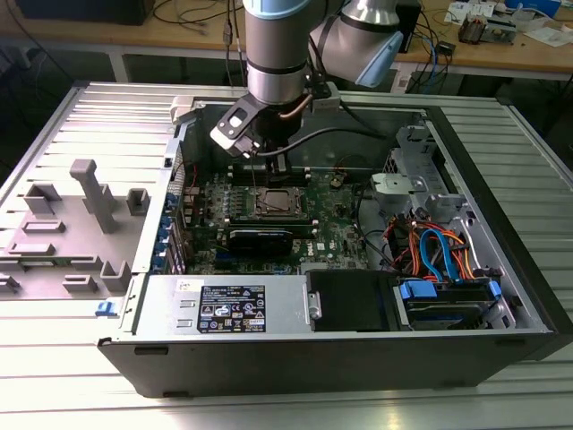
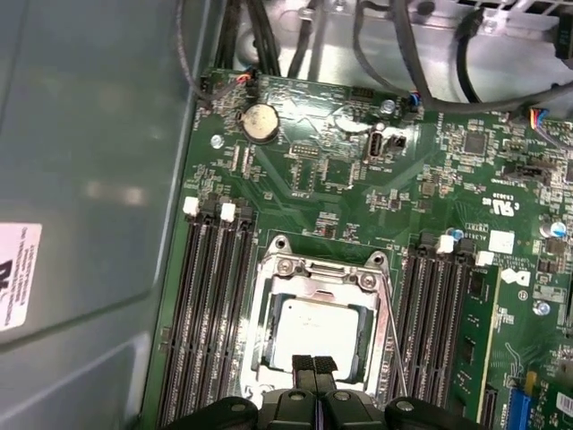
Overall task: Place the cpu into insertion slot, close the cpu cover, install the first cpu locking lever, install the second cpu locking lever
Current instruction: 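Install the first cpu locking lever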
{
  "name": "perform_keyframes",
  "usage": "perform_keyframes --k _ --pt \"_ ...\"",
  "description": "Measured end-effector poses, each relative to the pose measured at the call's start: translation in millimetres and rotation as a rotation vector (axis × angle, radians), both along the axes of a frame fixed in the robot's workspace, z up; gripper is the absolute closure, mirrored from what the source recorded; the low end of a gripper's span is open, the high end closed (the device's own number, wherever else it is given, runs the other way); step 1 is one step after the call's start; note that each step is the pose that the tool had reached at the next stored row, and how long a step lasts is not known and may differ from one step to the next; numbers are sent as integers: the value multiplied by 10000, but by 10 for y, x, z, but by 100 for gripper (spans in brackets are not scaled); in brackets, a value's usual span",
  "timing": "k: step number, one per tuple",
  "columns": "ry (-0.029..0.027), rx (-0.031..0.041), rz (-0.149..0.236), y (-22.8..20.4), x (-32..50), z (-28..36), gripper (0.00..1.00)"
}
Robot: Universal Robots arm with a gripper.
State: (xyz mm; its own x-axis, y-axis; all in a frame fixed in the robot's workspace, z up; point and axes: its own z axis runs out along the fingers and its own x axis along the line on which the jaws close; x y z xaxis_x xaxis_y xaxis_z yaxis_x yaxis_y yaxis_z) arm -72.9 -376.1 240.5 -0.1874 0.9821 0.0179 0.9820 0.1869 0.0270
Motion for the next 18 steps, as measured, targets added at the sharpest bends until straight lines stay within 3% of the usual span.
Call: perform_keyframes --k 5,14,18 --pt "-1 0 496 0 1 0 89" --pt "0 0 560 0 1 0 89" --pt "0 0 796 0 1 0 89"
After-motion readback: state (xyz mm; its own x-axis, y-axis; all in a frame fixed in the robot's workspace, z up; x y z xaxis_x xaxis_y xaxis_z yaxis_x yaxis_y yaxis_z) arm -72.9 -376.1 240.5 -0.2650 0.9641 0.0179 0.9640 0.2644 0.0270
